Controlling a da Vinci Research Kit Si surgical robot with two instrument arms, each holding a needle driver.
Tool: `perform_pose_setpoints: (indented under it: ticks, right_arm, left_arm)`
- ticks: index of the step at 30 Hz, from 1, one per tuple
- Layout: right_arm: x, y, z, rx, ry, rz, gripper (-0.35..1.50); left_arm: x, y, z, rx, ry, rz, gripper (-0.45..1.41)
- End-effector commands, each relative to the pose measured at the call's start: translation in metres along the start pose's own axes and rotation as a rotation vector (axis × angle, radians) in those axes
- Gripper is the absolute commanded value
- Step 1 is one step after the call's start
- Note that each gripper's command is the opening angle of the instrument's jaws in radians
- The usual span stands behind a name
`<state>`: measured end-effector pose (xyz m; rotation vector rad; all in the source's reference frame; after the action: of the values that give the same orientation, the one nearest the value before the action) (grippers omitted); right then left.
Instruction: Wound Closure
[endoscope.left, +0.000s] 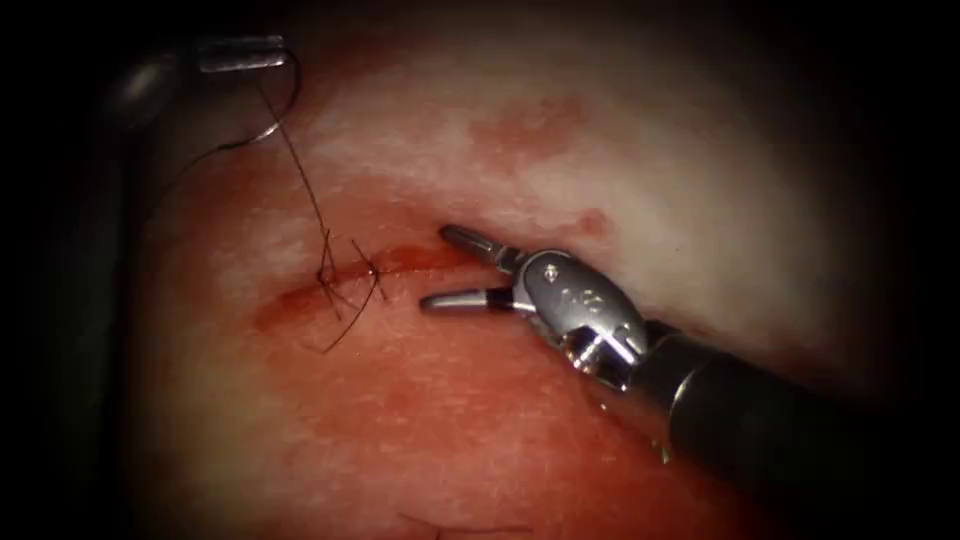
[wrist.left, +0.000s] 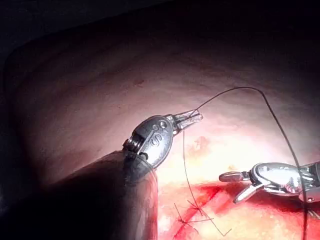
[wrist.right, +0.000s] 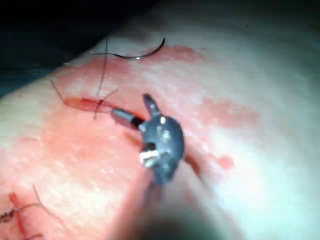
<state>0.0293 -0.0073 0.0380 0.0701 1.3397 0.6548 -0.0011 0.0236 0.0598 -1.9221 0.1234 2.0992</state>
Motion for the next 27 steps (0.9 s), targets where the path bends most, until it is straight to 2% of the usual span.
perform_pose_setpoints:
  ticks: [1, 6, 8, 12, 14, 17, 23, 25, 26, 27]
  right_arm:
    - [-0.0001, 0.0001, 0.0015, 0.000, 0.002, -0.001, 1.48]
    - [-0.0002, 0.0000, 0.0013, 0.002, 0.003, -0.002, 1.48]
    - [-0.0003, 0.0000, 0.0010, 0.004, 0.004, -0.003, 1.48]
    - [-0.0005, 0.0001, 0.0006, 0.008, 0.004, -0.005, 1.48]
    - [-0.0006, 0.0002, 0.0004, 0.003, 0.002, -0.005, 1.48]
    - [-0.0009, 0.0003, 0.0005, 0.001, 0.002, -0.008, 1.46]
    - [-0.0018, -0.0001, 0.0007, -0.001, 0.005, -0.015, 1.46]
    - [-0.0022, -0.0003, 0.0006, -0.002, 0.009, -0.019, 1.46]
    - [-0.0024, -0.0003, 0.0006, -0.002, 0.009, -0.020, 1.46]
    - [-0.0025, -0.0003, 0.0006, -0.002, 0.010, -0.022, 1.46]
  left_arm:
    - [-0.0003, -0.0005, 0.0004, -0.002, 0.001, 0.000, -0.45]
    - [-0.0016, -0.0017, -0.0002, 0.009, -0.027, 0.006, -0.45]
    - [-0.0025, -0.0025, -0.0006, 0.040, -0.061, 0.024, -0.45]
    - [-0.0044, -0.0037, -0.0018, 0.131, -0.211, 0.121, -0.45]
    - [-0.0052, -0.0042, -0.0024, 0.153, -0.255, 0.144, -0.45]
    - [-0.0072, -0.0052, -0.0031, 0.191, -0.278, 0.155, -0.45]
    - [-0.0091, -0.0055, -0.0027, 0.241, -0.307, 0.145, -0.45]
    - [-0.0097, -0.0053, -0.0025, 0.313, -0.295, 0.053, -0.22]
    - [-0.0099, -0.0052, -0.0024, 0.350, -0.282, 0.000, 0.07]
    - [-0.0101, -0.0050, -0.0023, 0.394, -0.269, -0.059, 0.25]
